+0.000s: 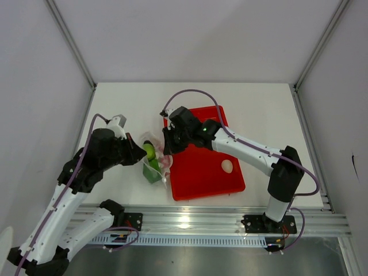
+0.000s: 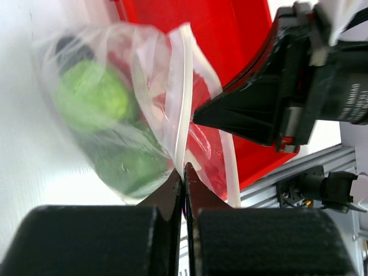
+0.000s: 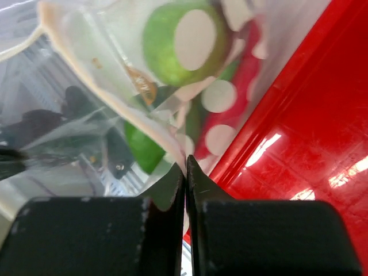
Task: Place the food in the zip-top bag and seal the zipper
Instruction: Adjust the zipper food storage bag at the center of the board.
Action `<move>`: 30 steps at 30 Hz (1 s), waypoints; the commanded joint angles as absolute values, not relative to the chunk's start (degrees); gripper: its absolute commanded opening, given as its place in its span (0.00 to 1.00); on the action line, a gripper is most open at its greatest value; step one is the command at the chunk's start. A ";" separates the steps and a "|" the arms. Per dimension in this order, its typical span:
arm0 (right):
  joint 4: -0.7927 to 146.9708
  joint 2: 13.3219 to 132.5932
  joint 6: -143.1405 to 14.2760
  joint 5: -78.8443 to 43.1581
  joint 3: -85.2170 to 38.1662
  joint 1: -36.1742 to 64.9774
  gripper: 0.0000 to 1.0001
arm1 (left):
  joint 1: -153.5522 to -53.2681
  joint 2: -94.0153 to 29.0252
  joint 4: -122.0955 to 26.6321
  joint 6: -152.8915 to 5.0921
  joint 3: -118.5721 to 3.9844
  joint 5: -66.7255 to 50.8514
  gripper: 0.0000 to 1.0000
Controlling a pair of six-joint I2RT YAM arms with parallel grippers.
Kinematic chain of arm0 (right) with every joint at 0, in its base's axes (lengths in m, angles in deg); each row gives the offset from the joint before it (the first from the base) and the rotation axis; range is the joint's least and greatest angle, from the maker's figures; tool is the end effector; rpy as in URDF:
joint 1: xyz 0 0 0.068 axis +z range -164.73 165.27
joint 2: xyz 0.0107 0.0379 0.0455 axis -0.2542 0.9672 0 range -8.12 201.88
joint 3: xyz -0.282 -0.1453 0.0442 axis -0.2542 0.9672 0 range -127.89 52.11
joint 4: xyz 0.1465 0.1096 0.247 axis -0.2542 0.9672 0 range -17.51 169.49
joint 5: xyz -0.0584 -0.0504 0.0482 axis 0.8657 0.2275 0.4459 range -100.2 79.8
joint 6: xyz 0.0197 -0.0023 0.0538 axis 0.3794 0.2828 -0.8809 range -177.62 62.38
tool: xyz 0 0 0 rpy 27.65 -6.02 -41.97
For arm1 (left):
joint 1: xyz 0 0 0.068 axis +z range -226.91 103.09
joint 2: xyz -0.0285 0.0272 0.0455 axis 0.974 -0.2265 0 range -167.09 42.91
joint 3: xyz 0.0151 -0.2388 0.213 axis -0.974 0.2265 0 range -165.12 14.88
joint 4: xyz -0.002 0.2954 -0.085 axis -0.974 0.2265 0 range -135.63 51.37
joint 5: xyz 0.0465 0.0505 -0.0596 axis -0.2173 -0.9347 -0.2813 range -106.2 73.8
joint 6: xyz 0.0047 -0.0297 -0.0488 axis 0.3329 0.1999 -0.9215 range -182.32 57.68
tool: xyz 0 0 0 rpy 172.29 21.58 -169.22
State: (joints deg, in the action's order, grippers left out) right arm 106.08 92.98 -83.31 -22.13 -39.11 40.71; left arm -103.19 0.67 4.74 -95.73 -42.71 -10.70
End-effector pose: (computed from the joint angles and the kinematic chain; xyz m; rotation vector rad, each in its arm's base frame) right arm 0.2554 0.3854 0.3509 -0.7519 2.3927 0.8993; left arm 0.1322 -0.0695 0.3937 -0.0844 2.2631 -0.6805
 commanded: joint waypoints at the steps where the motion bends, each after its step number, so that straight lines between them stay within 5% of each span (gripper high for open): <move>1: 107.56 91.63 -81.44 -19.70 -41.58 41.35 0.04 | -103.37 0.12 3.59 -94.23 -45.68 -11.63 0.00; 15: 121.44 83.20 -74.67 4.19 -48.26 46.18 0.63 | -103.28 -1.56 0.78 -94.23 -42.78 -9.61 0.01; 18: 121.98 79.16 -74.76 12.19 -44.77 46.01 0.97 | -103.28 -1.74 0.52 -94.31 -41.99 -9.26 0.01; 30: 126.63 77.56 -78.88 20.02 -30.25 36.07 0.97 | -103.28 -2.53 -0.71 -94.66 -41.29 -7.50 0.00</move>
State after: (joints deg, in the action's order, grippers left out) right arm 122.73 75.67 -77.08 13.76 -31.70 35.34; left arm -103.19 -2.58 1.51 -95.27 -41.64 -9.08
